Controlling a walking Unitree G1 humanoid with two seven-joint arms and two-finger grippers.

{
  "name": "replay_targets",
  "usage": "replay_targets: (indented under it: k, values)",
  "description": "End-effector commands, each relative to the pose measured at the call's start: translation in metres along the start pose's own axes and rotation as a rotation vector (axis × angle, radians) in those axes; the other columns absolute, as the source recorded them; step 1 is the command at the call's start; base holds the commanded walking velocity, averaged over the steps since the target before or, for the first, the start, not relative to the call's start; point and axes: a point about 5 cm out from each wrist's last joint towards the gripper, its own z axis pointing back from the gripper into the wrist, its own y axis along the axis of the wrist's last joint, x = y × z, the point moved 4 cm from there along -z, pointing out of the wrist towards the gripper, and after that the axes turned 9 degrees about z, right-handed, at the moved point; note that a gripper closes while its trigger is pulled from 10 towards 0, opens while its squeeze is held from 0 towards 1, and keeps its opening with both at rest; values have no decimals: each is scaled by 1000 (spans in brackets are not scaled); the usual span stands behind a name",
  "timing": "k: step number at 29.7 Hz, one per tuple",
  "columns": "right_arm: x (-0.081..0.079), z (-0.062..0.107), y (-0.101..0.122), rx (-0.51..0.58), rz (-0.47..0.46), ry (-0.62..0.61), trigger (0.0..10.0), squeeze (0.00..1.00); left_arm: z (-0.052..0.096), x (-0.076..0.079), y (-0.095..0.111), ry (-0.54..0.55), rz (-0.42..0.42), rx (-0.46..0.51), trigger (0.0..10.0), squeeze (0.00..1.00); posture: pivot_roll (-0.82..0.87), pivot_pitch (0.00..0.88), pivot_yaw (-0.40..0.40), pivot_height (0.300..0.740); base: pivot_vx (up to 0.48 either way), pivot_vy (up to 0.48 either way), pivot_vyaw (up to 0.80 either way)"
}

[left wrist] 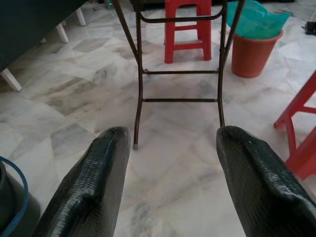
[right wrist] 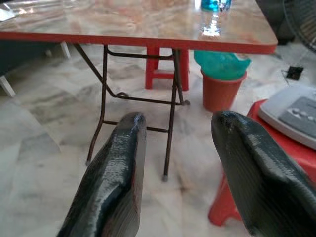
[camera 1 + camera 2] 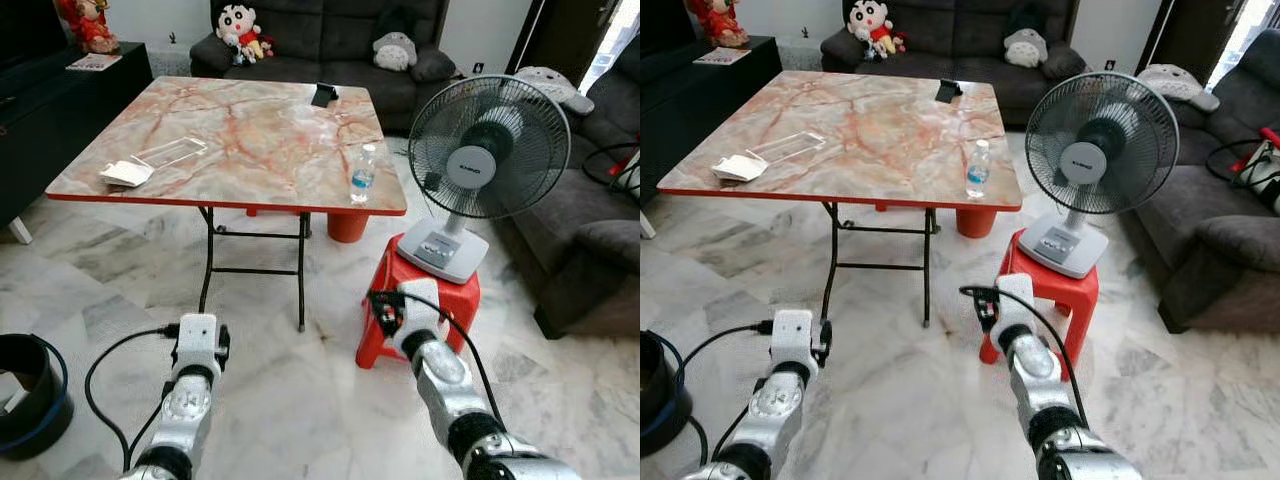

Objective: Picking trash to rubbish bin

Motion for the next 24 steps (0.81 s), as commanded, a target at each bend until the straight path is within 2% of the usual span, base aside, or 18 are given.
replay_targets:
  k: [1,2,5,11,24]
  values:
    - [0,-11,33,116,-24,-13,10000,0,-10,10,27,-15,4,96,10000,0,21,0,-77,740,311,0,0]
    - [-2,-15,46,159,-34,-13,10000,0,-13,13,36,-18,2,122,10000,0,21,0,-73,740,307,0,0]
    - [-5,-18,60,212,-50,-13,10000,0,-16,18,51,-29,12,175,10000,0,19,0,-69,740,310,0,0]
    - [-11,-23,78,266,-58,-1,10000,0,-22,27,75,-48,24,252,10000,0,26,0,-70,740,320,0,0]
    - [-14,-25,92,310,-73,13,10000,0,-24,39,93,-74,39,305,10000,0,29,0,-73,740,322,0,0]
